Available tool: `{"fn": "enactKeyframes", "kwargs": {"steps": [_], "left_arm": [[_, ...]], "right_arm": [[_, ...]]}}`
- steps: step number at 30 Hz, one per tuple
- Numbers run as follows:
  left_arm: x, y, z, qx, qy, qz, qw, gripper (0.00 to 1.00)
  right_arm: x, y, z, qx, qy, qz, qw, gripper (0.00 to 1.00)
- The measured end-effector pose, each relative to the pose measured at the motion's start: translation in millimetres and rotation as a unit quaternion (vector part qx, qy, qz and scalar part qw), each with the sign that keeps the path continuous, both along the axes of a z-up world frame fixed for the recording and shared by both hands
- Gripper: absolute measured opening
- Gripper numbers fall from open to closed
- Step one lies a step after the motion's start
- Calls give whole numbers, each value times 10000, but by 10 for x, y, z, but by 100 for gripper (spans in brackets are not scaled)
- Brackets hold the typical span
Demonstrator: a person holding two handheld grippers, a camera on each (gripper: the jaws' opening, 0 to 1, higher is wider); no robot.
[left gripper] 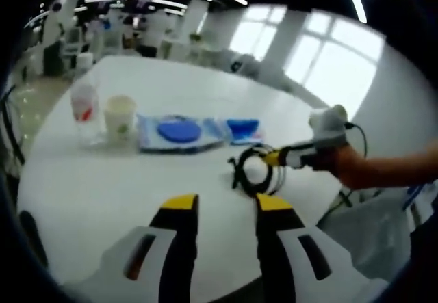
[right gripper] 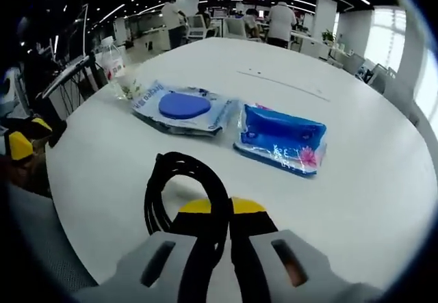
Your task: Arrange the tabletop items into an orderly group along one side of the table until the central work area is clear of visible clutter.
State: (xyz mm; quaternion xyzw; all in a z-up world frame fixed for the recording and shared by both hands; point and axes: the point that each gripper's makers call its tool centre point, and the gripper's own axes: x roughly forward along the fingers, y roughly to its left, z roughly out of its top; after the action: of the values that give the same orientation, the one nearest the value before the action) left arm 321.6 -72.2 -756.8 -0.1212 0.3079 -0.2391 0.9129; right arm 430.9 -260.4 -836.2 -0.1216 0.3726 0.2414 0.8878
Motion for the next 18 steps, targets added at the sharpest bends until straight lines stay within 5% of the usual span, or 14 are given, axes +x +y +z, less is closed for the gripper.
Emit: {"fn": "enactKeyframes", "kwargs": {"steps": [18], "left_arm": [[-3, 77, -31, -6, 99, 189, 9998, 29]], "right_arm": [[38, -151, -306, 26, 548, -428, 9976, 6]]}}
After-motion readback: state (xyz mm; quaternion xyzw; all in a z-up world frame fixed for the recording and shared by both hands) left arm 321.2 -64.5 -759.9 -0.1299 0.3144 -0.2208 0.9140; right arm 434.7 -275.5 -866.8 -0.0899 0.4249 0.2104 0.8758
